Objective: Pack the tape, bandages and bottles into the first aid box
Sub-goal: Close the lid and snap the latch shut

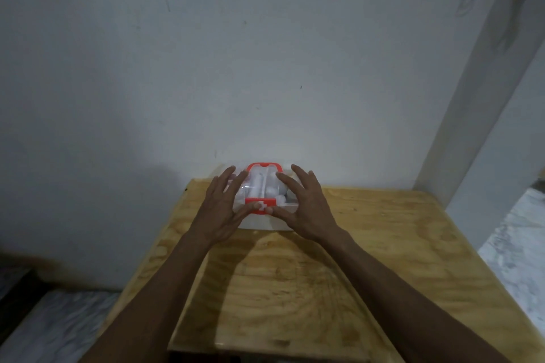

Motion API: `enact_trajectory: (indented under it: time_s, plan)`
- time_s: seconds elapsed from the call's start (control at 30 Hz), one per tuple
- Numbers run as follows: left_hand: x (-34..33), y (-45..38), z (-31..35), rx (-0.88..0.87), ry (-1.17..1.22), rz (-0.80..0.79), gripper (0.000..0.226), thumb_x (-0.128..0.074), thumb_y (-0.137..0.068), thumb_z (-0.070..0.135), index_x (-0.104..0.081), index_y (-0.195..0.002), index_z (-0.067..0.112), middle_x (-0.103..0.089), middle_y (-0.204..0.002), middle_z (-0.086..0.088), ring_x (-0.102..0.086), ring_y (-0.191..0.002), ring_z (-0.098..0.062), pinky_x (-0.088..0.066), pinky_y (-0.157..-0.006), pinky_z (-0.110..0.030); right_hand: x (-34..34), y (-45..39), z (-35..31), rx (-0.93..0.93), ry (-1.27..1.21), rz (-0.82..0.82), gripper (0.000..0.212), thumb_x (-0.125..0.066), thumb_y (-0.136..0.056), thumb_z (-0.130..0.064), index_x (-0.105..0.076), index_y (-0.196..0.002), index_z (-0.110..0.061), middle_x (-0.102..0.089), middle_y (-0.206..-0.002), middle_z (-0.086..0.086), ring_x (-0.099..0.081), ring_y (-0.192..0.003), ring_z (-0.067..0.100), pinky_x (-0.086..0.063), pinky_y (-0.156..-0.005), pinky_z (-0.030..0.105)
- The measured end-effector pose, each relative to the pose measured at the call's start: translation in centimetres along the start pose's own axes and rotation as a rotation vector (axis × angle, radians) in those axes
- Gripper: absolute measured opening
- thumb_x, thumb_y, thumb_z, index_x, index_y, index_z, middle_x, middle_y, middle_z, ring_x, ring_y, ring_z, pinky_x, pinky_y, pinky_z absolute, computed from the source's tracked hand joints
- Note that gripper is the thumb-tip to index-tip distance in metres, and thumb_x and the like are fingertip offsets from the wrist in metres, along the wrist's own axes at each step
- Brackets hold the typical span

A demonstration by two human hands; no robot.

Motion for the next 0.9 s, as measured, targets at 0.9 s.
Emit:
enact_trajectory:
  time_s: [0.9]
  plan:
    - [-1.7,-4.1,0.5,0.004,0.091,-0.036,0.098,-0.029,-0.069,0.090,-0.028,-0.149,0.033,-0.014,-0.161,0.000,-0.029,-0.142,-0.026,-0.042,-0.106,-0.050,-0.1,-2.2,2.7,-0.096,-0.153,0.144,0.075,-0.058,-0.079,-0.069,-0.035,-0.145,-0.041,-0.013,-0.163,-0.009,-0.029,-0.145,0.018,-0.037,-0.110,0.047]
Point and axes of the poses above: each hand's wrist, its own y-axis away from the middle knuckle, its own x-axis out of the back of the hand, z = x × y, the point moved 4 cm from there along -y, towards the middle knuckle
